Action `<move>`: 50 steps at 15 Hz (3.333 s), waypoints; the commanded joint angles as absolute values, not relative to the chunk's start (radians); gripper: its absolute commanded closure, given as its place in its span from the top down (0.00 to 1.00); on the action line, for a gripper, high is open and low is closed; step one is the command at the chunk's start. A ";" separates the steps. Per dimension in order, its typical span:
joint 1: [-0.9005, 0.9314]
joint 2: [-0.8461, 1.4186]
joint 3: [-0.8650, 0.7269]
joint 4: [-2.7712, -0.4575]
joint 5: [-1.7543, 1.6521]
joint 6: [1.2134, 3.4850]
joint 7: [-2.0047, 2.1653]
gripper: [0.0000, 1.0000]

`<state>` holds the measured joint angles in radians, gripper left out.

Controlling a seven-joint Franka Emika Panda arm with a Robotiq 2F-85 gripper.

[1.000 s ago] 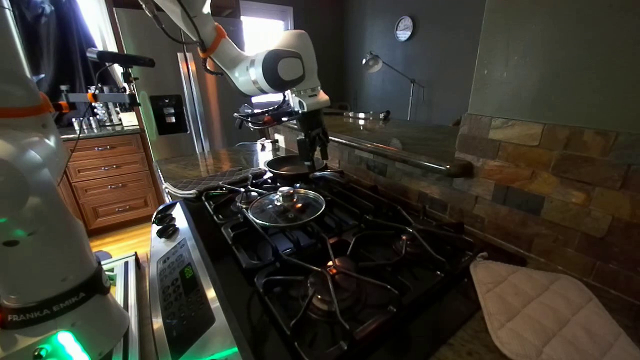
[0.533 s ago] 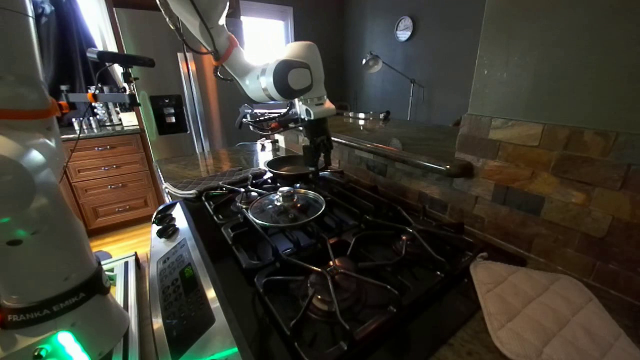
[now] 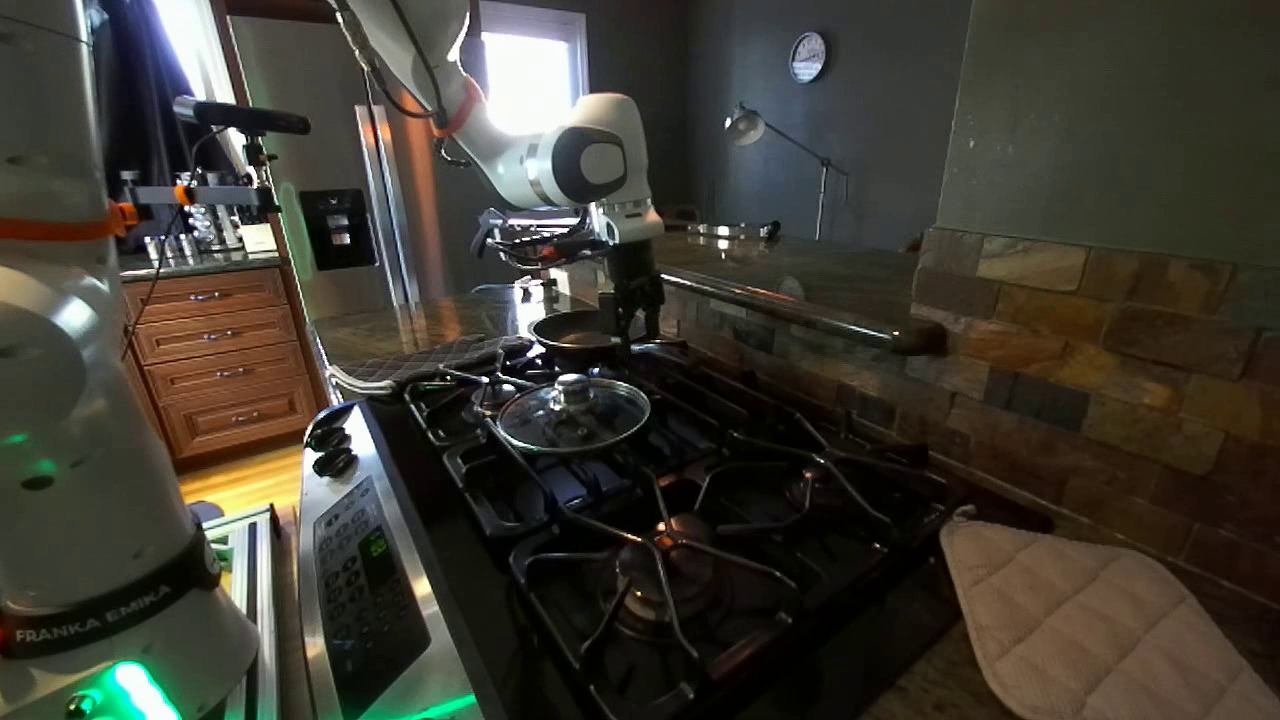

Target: Remove the glass lid from the pan then move the pan to the back left side of the stove.

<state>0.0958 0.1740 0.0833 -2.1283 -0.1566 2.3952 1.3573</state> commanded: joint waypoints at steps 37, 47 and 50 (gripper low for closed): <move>0.036 0.189 -0.068 -2.126 -0.174 2.450 1.249 0.22; 0.003 0.227 -0.135 -2.074 -0.186 2.450 1.218 0.22; -0.001 0.228 -0.152 -2.071 -0.198 2.451 1.222 0.22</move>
<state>0.0036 0.2145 -0.1359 -2.0910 -0.1706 2.4519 1.2242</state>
